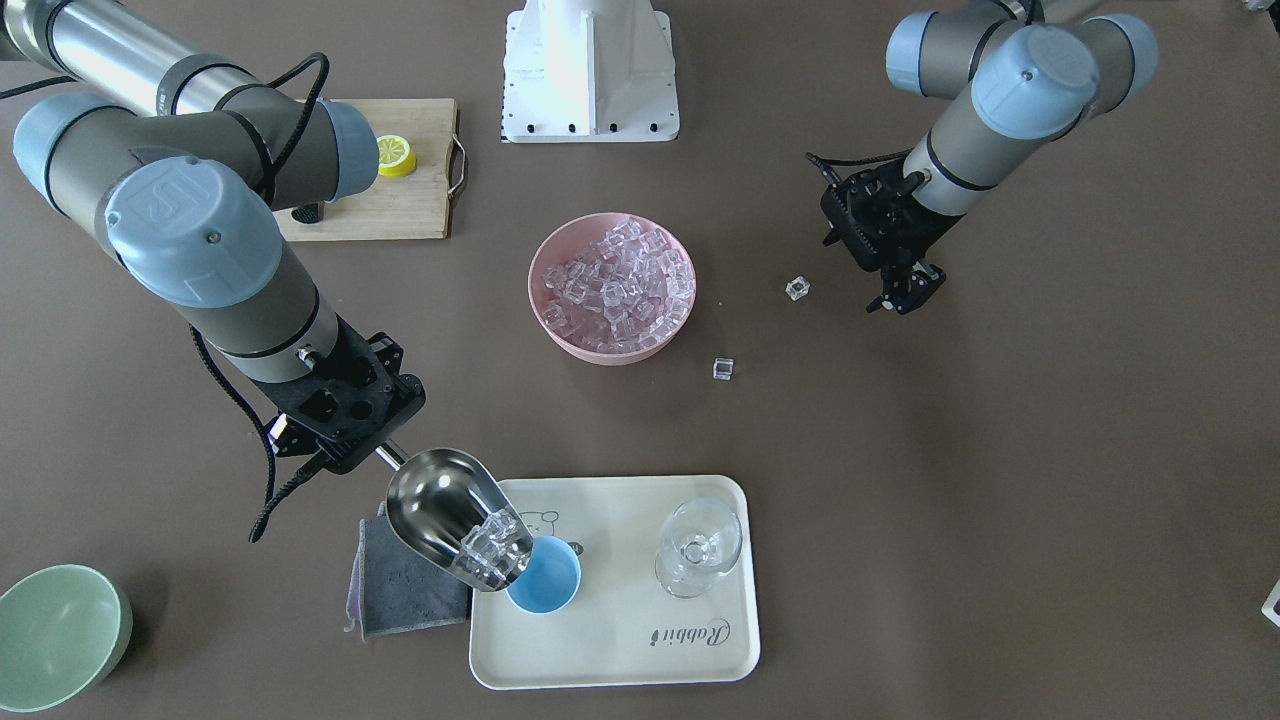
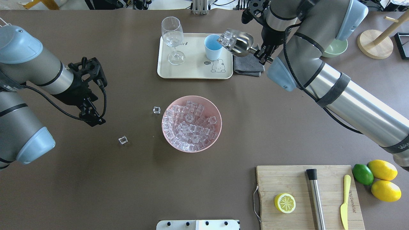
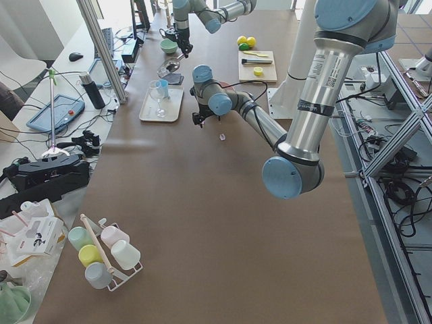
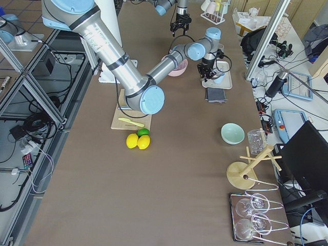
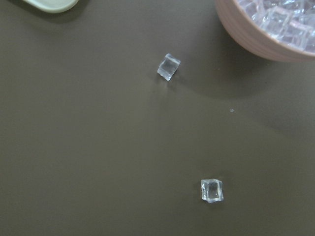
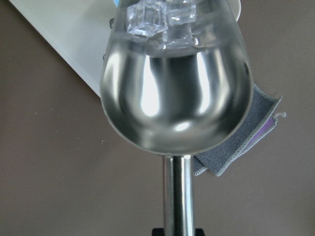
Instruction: Put ice in cup with scoop
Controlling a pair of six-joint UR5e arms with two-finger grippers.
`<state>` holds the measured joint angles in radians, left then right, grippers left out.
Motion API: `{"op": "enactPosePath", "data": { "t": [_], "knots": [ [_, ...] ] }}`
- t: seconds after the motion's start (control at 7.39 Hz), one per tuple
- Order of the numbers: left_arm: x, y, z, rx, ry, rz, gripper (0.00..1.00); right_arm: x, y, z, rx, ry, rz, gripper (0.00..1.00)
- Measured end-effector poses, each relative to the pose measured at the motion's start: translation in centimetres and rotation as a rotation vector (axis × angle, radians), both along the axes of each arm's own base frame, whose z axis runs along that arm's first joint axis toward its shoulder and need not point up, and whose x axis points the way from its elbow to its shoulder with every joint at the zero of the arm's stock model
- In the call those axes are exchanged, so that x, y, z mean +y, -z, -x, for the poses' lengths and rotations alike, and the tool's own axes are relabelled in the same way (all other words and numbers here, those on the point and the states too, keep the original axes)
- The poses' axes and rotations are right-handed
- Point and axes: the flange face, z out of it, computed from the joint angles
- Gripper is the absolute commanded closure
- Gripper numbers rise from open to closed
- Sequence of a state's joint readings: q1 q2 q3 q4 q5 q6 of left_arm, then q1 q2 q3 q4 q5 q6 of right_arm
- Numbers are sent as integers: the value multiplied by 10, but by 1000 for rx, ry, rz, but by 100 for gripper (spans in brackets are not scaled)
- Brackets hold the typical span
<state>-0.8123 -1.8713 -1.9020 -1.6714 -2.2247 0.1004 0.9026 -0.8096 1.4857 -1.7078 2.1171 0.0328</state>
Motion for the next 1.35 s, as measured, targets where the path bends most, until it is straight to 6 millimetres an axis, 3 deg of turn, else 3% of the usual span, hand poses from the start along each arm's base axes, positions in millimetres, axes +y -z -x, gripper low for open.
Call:
{"op": "enactPosePath", "data": {
  "t": [0.14, 0.27, 0.68, 0.95, 1.08, 1.35],
  "knots": [
    [-1, -12, 18, -15, 20, 30, 1, -5, 5, 5, 28, 16, 19, 100],
    [-10, -28, 58, -23, 62, 99, 1, -6, 11, 6, 53, 38, 29, 100],
    [-43, -116, 235, 6, 297, 459, 1, -12, 27, 10, 114, 92, 29, 100],
    [-49, -166, 330, 21, 478, 577, 1, -17, 36, 13, 139, 107, 30, 100],
    [-45, -186, 363, 27, 543, 616, 1, -19, 37, 15, 154, 122, 29, 100],
    [-43, -195, 390, 19, 602, 627, 1, -21, 41, 15, 183, 151, 27, 100]
  ]
}}
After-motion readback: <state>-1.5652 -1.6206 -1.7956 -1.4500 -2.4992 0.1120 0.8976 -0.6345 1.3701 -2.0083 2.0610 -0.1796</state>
